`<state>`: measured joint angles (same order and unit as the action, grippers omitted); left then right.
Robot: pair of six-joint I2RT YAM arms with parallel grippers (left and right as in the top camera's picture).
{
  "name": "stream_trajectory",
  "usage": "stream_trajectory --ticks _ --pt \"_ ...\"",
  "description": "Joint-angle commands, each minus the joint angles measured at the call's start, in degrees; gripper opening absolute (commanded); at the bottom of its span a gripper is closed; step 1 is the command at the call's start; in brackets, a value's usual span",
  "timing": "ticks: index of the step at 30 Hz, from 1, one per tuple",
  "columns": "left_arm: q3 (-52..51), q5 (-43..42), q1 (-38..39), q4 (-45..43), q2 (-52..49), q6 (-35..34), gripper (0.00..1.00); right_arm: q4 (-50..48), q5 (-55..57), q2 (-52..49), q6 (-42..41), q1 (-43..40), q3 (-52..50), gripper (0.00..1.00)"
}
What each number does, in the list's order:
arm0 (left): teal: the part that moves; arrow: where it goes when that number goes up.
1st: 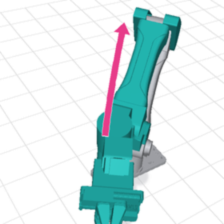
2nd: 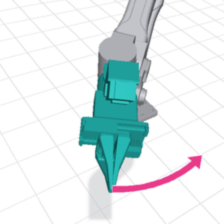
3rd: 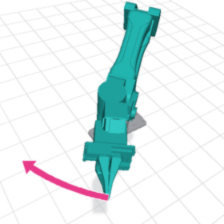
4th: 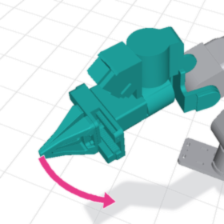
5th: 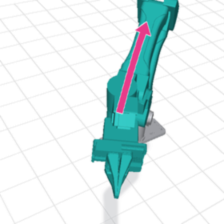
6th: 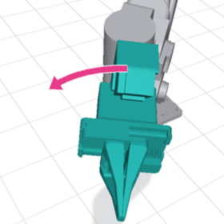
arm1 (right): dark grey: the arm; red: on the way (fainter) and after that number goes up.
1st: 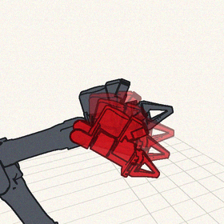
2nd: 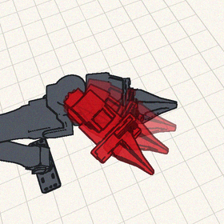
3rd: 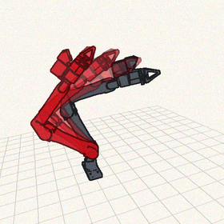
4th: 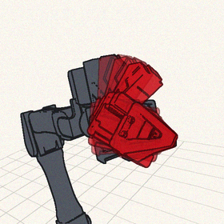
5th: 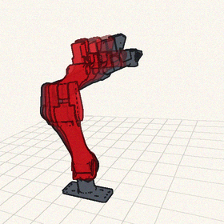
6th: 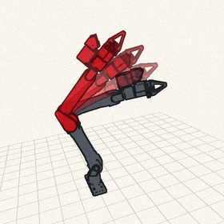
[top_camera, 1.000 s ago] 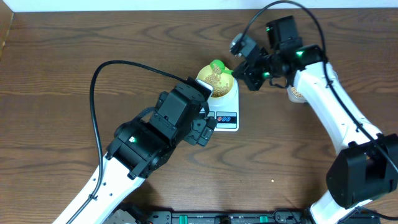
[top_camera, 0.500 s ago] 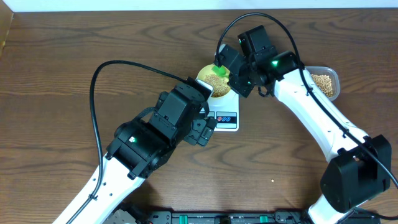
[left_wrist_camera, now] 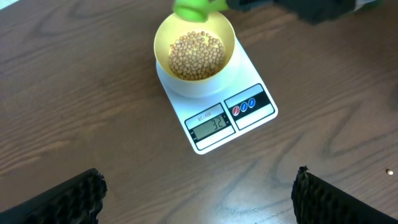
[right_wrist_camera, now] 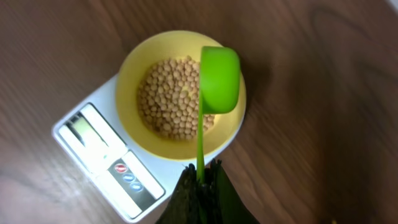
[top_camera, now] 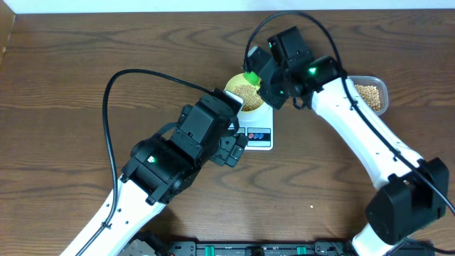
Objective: Scoop item into bowl and weigh 50g on scale
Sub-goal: 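Move the scoop back into the soybean tub with the right gripper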
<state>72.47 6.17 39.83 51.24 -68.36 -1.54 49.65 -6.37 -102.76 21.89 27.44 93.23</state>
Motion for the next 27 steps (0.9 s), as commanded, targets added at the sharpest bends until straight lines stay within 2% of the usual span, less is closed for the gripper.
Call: stream_trajectory --ticks 1,8,12,18,27 --pt "0.4 0.5 -0.3 0.2 0.3 -0.4 0.98 2.2 1.8 5.3 -7.0 -1.6 5.2 0.01" --pt "0.4 0.5 -0.3 0.2 0.3 -0.4 0.98 9.3 21.8 11.2 -22.3 -8.4 6.9 0.01" --pt "0.4 0.5 -0.3 0.2 0.3 -0.4 0.98 15.6 23.3 10.9 -29.9 -15.7 6.3 0.01" --pt "0.4 0.5 -0.3 0.2 0.3 -0.4 0.98 17.5 18.6 8.6 -31.3 -23.2 2.6 0.01" --pt "0.4 0.5 -0.3 0.2 0.3 -0.4 0.98 14.8 18.0 -0.2 -31.2 -26.4 0.4 0.01"
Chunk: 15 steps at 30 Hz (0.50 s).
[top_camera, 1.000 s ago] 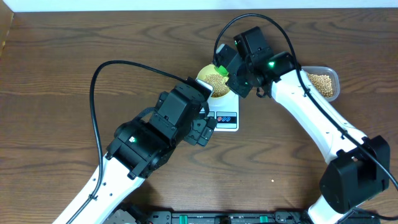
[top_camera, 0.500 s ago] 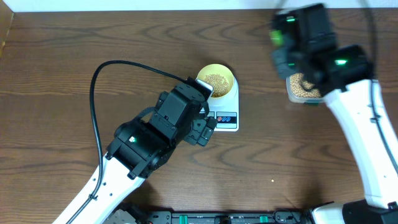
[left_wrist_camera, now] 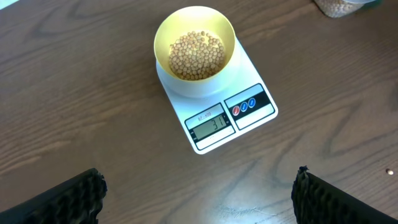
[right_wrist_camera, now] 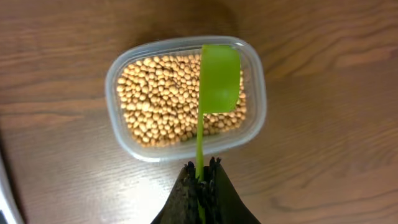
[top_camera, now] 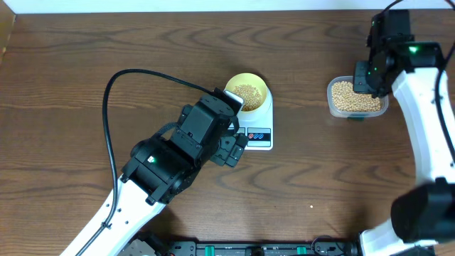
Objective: Scoop item into bowl and weigh 50g on scale
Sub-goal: 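Move the scoop back into the soybean tub with the right gripper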
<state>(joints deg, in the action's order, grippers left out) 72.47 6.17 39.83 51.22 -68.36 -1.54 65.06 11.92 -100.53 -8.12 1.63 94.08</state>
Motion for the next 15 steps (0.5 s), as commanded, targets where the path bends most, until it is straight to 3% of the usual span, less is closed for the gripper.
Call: stream_trajectory --ticks 1,15 --pt "0.4 0.5 -0.3 0.2 0.3 -0.4 0.98 -1.1 -0.3 -3.5 -1.2 -0.8 -0.4 0.01" --pt "0.4 0.5 -0.3 0.2 0.3 -0.4 0.98 -2.6 -0.7 -8.2 -1.3 -3.5 -0.7 0.01"
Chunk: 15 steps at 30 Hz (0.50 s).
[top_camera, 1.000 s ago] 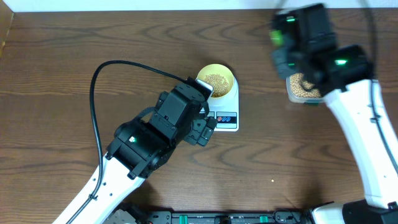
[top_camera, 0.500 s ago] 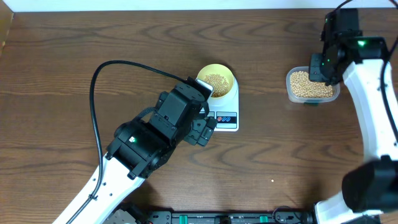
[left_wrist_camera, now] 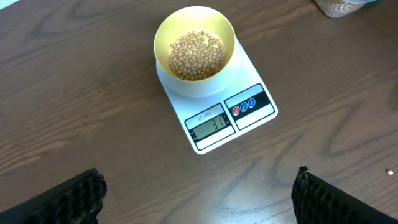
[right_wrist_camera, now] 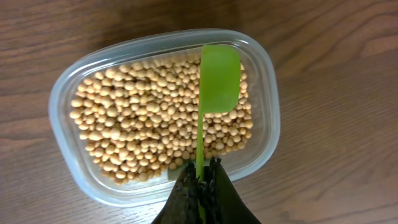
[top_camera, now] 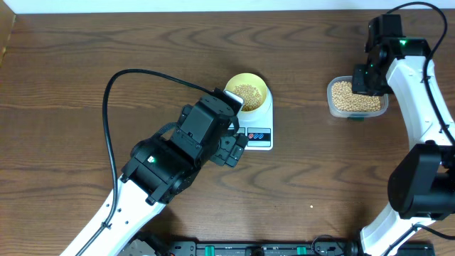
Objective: Scoop item into bowl and weigh 50g on scale
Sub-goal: 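Move the scoop back into the soybean tub with the right gripper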
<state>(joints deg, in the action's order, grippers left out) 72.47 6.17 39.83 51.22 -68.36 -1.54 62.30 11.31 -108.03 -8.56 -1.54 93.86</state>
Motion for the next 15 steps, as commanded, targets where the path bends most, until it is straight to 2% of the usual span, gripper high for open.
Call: stream_trajectory --ticks 1,15 --pt "0.4 0.5 -0.3 0.2 0.3 -0.4 0.98 0.3 -0.2 -1.1 -0.9 -0.4 -0.5 0.01" --pt "0.4 0.5 -0.3 0.2 0.3 -0.4 0.98 7.1 -8.8 -3.0 -2.1 -0.5 -0.6 0.01"
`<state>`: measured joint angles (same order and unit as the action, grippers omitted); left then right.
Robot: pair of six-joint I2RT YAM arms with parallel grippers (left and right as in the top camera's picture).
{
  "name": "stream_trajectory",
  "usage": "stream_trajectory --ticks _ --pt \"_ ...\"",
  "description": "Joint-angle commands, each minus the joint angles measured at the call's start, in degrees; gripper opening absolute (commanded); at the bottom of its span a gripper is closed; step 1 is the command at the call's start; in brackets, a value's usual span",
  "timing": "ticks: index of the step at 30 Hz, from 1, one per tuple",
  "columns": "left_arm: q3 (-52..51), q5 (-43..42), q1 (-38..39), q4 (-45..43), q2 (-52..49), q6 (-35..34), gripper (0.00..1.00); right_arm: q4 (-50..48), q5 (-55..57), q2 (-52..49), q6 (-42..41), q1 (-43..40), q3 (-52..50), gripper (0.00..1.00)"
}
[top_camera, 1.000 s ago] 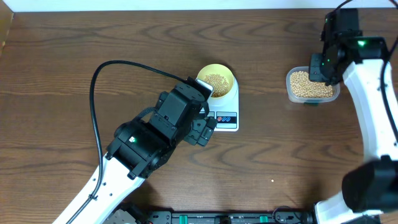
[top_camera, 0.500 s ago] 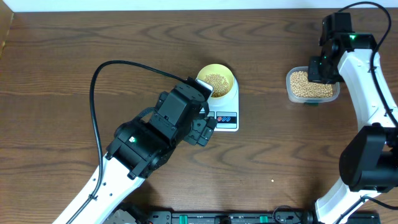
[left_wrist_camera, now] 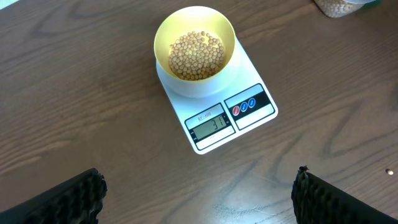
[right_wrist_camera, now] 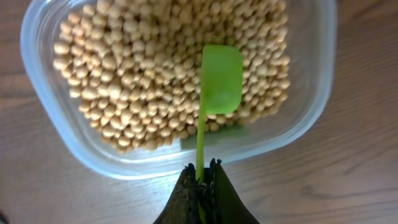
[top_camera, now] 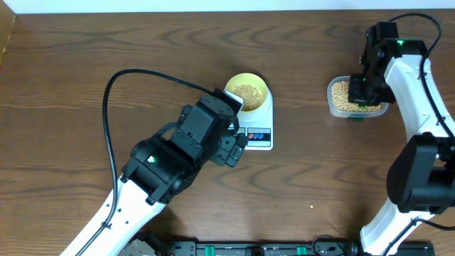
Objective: Scoop item into bowl and weigh 50g on scale
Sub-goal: 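Move the scoop back into the soybean tub with the right gripper, then dip the green scoop into the soybeans and lift it out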
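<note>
A yellow bowl (left_wrist_camera: 194, 43) partly filled with soybeans sits on a white digital scale (left_wrist_camera: 224, 112) whose display reads 31. My left gripper (left_wrist_camera: 199, 193) hangs open above the table in front of the scale, holding nothing. At the right, my right gripper (right_wrist_camera: 200, 177) is shut on the handle of a green scoop (right_wrist_camera: 221, 78). The scoop's head lies low on the soybeans inside the clear plastic container (right_wrist_camera: 68, 146). In the overhead view the right gripper (top_camera: 366, 89) covers part of that container (top_camera: 341, 99).
The brown wooden table (top_camera: 85, 85) stretches to the left of the scale. A black cable (top_camera: 114, 89) loops over the left arm. The table's near edge carries a black rail (top_camera: 249, 249).
My right gripper has come lower and closer to the container. The scoop's head, held above the soybeans before, now rests among them. The left arm and the scale reading of 31 have not changed.
The right gripper held the green scoop tipped over the yellow bowl, with the scale reading 32. Then it held the scoop over the soybean container at the right, scale reading 31. It came nearer the soybeans, and now the scoop lies on them.
</note>
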<state>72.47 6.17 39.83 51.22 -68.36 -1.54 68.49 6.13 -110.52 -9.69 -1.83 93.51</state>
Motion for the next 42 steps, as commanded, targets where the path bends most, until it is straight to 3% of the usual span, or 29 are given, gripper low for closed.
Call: stream_trajectory --ticks 1,12,33,42 --pt "0.4 0.5 -0.3 0.2 0.3 -0.4 0.98 1.2 -4.3 -0.5 -1.0 -0.4 -0.3 0.01" --pt "0.4 0.5 -0.3 0.2 0.3 -0.4 0.98 1.1 -20.6 -3.1 3.2 -7.3 -0.3 0.01" --pt "0.4 0.5 -0.3 0.2 0.3 -0.4 0.98 1.6 -54.5 -7.4 22.3 -22.8 -0.3 0.01" --pt "0.4 0.5 -0.3 0.2 0.3 -0.4 0.98 1.8 -58.2 -7.5 24.3 -25.5 -1.3 0.01"
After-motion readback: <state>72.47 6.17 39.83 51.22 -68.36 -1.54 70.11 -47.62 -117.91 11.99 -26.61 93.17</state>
